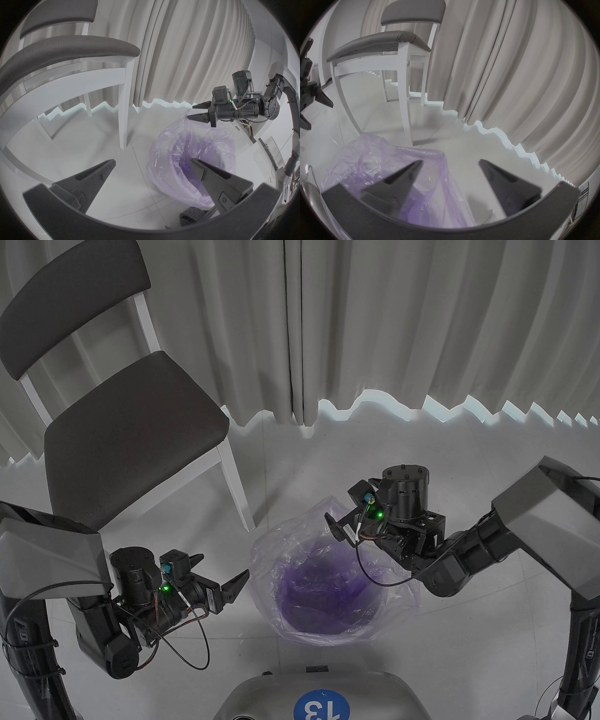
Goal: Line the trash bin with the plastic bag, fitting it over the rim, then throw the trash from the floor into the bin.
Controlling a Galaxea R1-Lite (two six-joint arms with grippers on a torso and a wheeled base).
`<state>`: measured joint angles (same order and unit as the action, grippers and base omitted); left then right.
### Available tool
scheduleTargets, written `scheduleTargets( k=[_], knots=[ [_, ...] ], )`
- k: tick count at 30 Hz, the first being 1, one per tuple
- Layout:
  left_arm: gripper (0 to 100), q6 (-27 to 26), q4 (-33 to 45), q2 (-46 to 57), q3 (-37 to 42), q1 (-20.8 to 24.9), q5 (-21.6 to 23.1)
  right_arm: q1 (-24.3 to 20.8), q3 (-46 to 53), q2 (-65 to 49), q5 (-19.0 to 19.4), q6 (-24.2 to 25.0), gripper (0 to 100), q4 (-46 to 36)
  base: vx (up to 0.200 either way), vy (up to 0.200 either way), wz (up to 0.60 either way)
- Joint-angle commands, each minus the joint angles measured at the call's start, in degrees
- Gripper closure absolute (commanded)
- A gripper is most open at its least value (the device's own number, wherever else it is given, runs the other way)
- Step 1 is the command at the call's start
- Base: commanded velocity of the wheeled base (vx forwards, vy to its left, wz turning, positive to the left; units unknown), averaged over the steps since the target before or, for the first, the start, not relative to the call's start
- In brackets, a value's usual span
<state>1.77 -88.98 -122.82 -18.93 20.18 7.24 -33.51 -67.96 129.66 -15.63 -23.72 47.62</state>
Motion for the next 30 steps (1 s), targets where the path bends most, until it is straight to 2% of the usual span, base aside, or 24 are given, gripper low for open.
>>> scheduleTargets(
  k=[1, 5, 10, 11, 15, 23, 28, 30],
  knots=[
    [0, 0.52, -1.02, -2.25, -1.46, 2.32, -0.47, 0.64, 5.74, -6.79, -0.02, -0.27, 0, -0.51, 0.000, 0.000, 0.00],
    [0, 1.66, -1.02, -4.27, -4.10, 4.26, -4.78, 2.66, 12.94, -9.60, -0.02, 0.96, 0, 0.90, 0.000, 0.000, 0.00],
    [0, 3.95, -1.02, -4.27, -5.06, 5.14, -5.48, 3.19, 18.66, -13.47, 1.04, 10.54, 0, 2.13, 0.000, 0.000, 0.00],
    [0, 4.12, -1.02, -3.21, -5.06, 6.28, -5.48, 3.19, 21.47, -15.58, 2.01, 16.08, 0, 2.22, 0.000, 0.000, 0.00],
    [0, 5.70, -1.02, -0.67, -5.06, 7.51, -5.57, 3.19, 25.07, -18.57, 1.92, 20.30, 0, 2.48, 0.000, 0.000, 0.00],
    [0, 5.79, -1.02, -0.14, -7.70, 8.30, -5.66, 2.75, 30.35, -22.08, 1.39, 22.05, 0, 5.21, 0.000, 0.000, 0.00],
    [0, 5.44, 0.39, 5.05, -7.61, 8.13, -6.54, 2.49, 32.37, -26.30, 1.30, 22.14, 0, 6.61, 0.000, 0.000, 0.00],
    [0, 5.26, 3.46, 7.77, -8.14, 7.25, -7.42, 1.96, 32.98, -27.71, 1.21, 22.14, 0, 7.84, 0.000, 0.000, 0.00]
  ],
)
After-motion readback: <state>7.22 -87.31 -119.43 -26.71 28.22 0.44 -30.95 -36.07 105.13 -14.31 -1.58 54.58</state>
